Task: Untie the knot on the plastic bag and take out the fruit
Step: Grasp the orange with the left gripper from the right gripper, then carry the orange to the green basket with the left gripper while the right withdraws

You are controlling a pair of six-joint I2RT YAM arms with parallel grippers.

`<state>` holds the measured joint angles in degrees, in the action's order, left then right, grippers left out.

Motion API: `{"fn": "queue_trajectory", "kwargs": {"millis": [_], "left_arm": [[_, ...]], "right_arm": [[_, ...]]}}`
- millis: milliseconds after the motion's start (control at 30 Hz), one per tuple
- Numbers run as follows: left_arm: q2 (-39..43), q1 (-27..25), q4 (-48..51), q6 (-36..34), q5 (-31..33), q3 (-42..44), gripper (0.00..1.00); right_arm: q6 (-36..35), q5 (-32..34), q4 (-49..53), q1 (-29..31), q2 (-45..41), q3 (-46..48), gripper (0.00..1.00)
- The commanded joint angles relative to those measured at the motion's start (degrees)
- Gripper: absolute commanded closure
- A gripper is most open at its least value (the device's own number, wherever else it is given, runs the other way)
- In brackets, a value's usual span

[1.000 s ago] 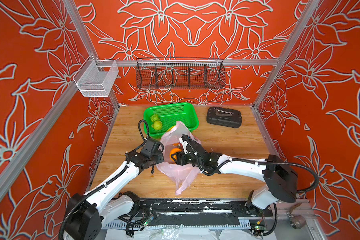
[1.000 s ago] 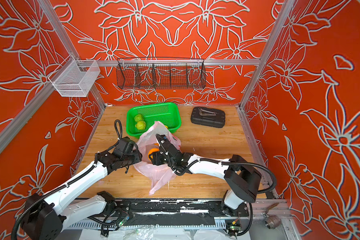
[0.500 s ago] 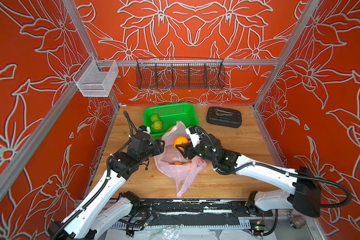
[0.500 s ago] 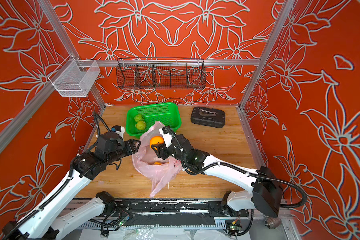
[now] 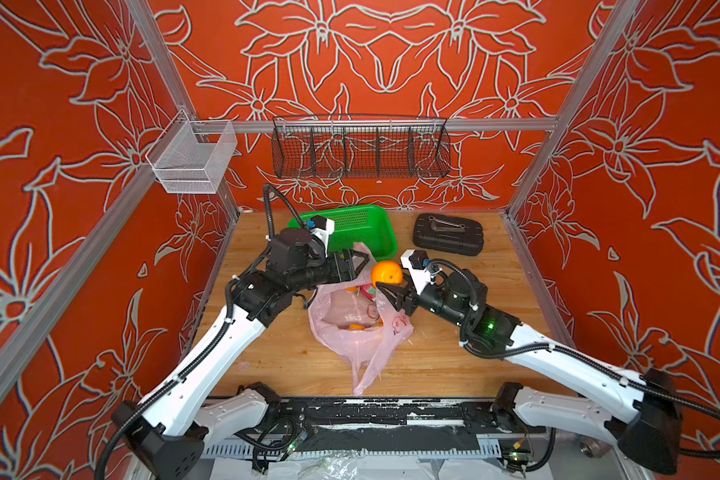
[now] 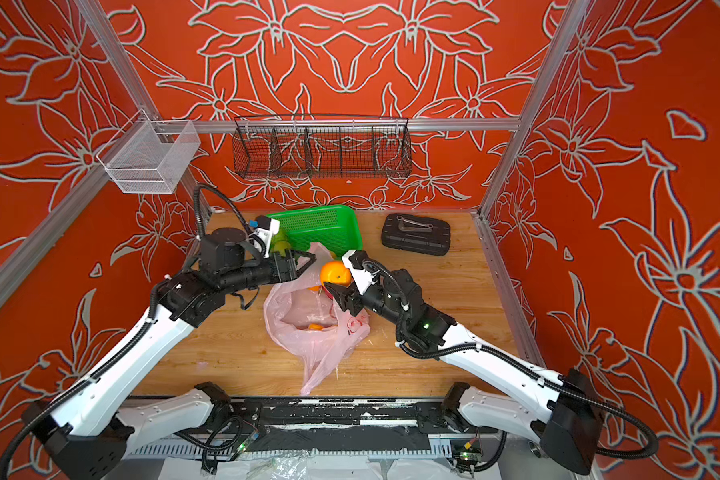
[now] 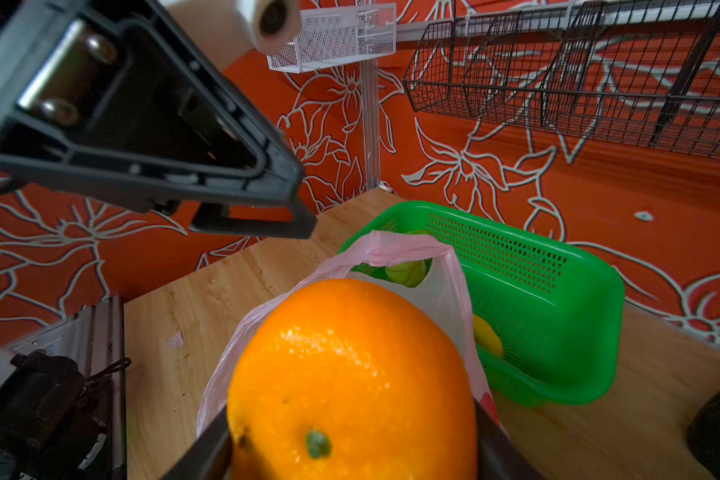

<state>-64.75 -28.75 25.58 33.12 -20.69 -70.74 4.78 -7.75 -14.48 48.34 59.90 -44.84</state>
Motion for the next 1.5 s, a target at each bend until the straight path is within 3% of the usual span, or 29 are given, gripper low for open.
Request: {"fn": "queue_trajectory", "kwargs": {"millis": [0, 267, 433, 533, 733, 800, 867, 967, 1000, 1100, 1467], "left_arm": [[-2.1, -2.8, -3.8, -4.4, -4.1, -2.1, 0.15], [-9.2, -7.0, -4.5, -8.2, -8.2, -4.8, 0.16], [-11.8, -8.8, -2.1, -9.4, -6.1, -5.9, 0.34], [-12.4, -8.8, -2.7, -8.9, -8.6, -5.3, 0.41], [-13.3, -8.8, -2.6, -7.7, -11.9, -5.5, 0.69], [-13.1, -8.8, -3.1, -7.2, -11.4, -5.7, 0.71], [-12.6, -8.8, -3.8, -6.3, -8.9, -6.2, 0.71], [-12.9, -8.6, -3.2, -6.5, -3.9, -8.7, 0.71], [-13.1, -8.2, -2.9, -7.1, -2.4, -9.8, 0.71], [-14.7, -5.2, -0.2, -8.4, 1.3, -15.5, 0.71], [-21.8, 14.5, -0.9, -4.9, 0.3, -29.7, 0.71]], "right_arm": [[-2.1, -1.6, -1.0, -0.3, -2.0, 1.8, 0.42], [0.0, -1.0, -2.5, -0.4, -3.3, 4.2, 0.42], [0.4, 0.4, -3.7, -0.4, -3.7, 5.2, 0.44], [0.6, 1.2, -3.7, -0.6, -3.7, 5.7, 0.45], [0.8, 2.3, -4.7, -0.6, -3.8, 6.4, 0.44], [1.4, 2.8, -4.8, -0.7, -3.5, 6.3, 0.37], [3.2, 5.5, -4.5, -0.7, -3.0, 5.7, 0.17], [6.4, 9.9, 0.3, -0.8, -3.5, 2.5, 0.03], [7.6, 11.1, 1.5, -0.7, -4.1, 1.4, 0.03], [9.8, 12.4, 3.2, -0.7, -5.6, -1.1, 0.03], [8.7, 21.2, 7.5, -1.0, -1.8, -11.7, 0.03]]}}
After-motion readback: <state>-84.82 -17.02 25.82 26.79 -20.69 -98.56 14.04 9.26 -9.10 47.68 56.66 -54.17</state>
